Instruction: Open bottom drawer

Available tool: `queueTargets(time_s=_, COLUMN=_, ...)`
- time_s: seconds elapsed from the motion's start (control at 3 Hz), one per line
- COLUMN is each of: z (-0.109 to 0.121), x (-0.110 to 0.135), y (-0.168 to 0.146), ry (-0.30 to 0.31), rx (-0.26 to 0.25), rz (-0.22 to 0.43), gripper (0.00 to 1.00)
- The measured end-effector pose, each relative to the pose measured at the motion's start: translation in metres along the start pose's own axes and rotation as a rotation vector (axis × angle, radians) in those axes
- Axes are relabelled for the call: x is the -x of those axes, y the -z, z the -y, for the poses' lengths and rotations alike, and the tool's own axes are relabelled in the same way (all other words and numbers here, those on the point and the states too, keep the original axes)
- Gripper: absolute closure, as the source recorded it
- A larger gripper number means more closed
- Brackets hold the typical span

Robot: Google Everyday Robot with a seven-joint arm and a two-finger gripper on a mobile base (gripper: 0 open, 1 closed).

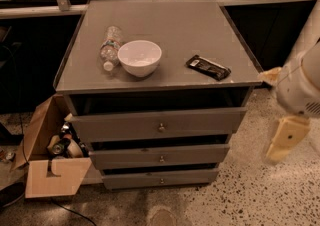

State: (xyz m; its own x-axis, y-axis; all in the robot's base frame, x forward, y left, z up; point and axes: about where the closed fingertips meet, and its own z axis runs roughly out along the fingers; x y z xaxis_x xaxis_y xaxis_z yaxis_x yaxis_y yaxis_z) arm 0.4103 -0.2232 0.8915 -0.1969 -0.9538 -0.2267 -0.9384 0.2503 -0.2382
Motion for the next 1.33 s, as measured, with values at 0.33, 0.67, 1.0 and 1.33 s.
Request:
queueTargets(time_s=0.33, z=-0.025, x=-0.017, y=-0.060, ry=-0.025, rx=0.062, rz=-0.002, gripper=0.00)
queueTargets(time_s=0.67, z=-0.025, x=-0.017, y=-0.061, ry=-0.025, rx=0.062, rz=-0.002, gripper=0.00)
queueTargets(time_s=1.0, z=-0.039, x=-0.031, y=-0.102, ry=-0.026, rx=0.098, rz=-0.012, gripper=0.00)
queueTargets(time_s=1.33, z=-0.061, x=-0.056, y=-0.181, ry=-0.064, rx=0.158, rz=-0.008, gripper=0.00)
